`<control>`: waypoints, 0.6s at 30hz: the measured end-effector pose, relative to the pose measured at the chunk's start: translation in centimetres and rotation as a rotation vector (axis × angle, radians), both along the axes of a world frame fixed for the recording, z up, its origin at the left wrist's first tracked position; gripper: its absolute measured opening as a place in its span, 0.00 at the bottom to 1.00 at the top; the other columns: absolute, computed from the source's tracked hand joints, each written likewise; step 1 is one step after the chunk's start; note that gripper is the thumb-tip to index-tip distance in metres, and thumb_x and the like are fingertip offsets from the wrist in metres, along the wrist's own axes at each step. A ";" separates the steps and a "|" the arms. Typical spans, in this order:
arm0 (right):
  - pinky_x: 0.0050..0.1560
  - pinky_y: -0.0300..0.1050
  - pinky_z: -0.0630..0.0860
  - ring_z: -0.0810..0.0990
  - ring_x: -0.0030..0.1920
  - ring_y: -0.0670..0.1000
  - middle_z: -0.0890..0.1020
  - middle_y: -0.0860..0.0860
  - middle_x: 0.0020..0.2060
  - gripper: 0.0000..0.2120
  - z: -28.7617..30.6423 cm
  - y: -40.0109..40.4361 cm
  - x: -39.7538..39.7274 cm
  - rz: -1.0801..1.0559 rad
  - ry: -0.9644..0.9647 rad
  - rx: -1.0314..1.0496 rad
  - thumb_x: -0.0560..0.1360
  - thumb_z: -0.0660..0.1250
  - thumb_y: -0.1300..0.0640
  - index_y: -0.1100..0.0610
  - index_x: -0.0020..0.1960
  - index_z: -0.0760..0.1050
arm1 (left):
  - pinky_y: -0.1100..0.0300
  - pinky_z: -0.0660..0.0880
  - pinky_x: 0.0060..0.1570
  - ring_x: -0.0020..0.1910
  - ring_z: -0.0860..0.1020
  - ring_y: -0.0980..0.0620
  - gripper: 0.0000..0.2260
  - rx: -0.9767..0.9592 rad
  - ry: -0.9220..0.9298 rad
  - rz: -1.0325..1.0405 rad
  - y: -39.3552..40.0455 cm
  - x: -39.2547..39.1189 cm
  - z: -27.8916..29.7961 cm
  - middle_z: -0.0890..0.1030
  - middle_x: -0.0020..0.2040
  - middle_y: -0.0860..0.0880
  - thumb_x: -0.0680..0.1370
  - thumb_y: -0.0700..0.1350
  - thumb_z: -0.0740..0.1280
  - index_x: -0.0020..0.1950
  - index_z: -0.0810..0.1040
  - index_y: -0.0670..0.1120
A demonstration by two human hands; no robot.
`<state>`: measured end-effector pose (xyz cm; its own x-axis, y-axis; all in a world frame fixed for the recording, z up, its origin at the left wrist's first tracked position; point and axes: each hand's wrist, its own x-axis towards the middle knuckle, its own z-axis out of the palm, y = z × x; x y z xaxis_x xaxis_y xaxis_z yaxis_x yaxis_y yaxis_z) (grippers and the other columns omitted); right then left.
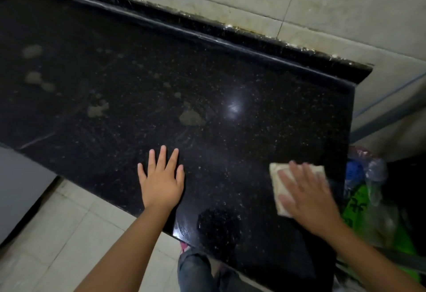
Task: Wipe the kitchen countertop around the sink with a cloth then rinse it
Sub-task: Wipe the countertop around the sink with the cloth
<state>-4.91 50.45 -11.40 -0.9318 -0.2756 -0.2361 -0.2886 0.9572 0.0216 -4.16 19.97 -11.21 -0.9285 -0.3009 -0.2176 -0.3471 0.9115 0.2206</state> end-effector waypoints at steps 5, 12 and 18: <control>0.73 0.59 0.43 0.44 0.75 0.60 0.46 0.54 0.76 0.28 1.0 -3.1 -10.5 -0.623 -0.079 -0.098 0.79 0.43 0.41 0.50 0.76 0.48 | 0.47 0.39 0.71 0.75 0.43 0.49 0.21 0.016 0.023 0.003 -0.1 -0.1 -0.2 0.50 0.77 0.50 0.81 0.52 0.48 0.75 0.53 0.55; 0.69 0.56 0.44 0.59 0.72 0.60 0.65 0.54 0.72 0.26 -0.3 -13.7 0.1 -0.030 0.043 -0.164 0.75 0.50 0.43 0.49 0.71 0.65 | 0.46 0.41 0.71 0.75 0.44 0.48 0.21 0.001 0.022 -0.004 0.0 -0.1 0.2 0.51 0.76 0.49 0.81 0.51 0.49 0.75 0.53 0.53; 0.67 0.54 0.52 0.64 0.65 0.57 0.68 0.52 0.66 0.23 -0.6 -2.4 8.2 0.085 0.017 -0.105 0.78 0.42 0.41 0.48 0.65 0.66 | 0.44 0.42 0.70 0.75 0.45 0.46 0.21 0.003 -0.006 -0.011 0.2 -0.1 0.8 0.52 0.76 0.48 0.81 0.50 0.50 0.74 0.55 0.52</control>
<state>3.34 48.10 -12.05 -0.9077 -0.3758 -0.1865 -0.3688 0.9267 -0.0722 -4.28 20.16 -10.41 -0.9306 -0.2898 -0.2236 -0.3380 0.9148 0.2213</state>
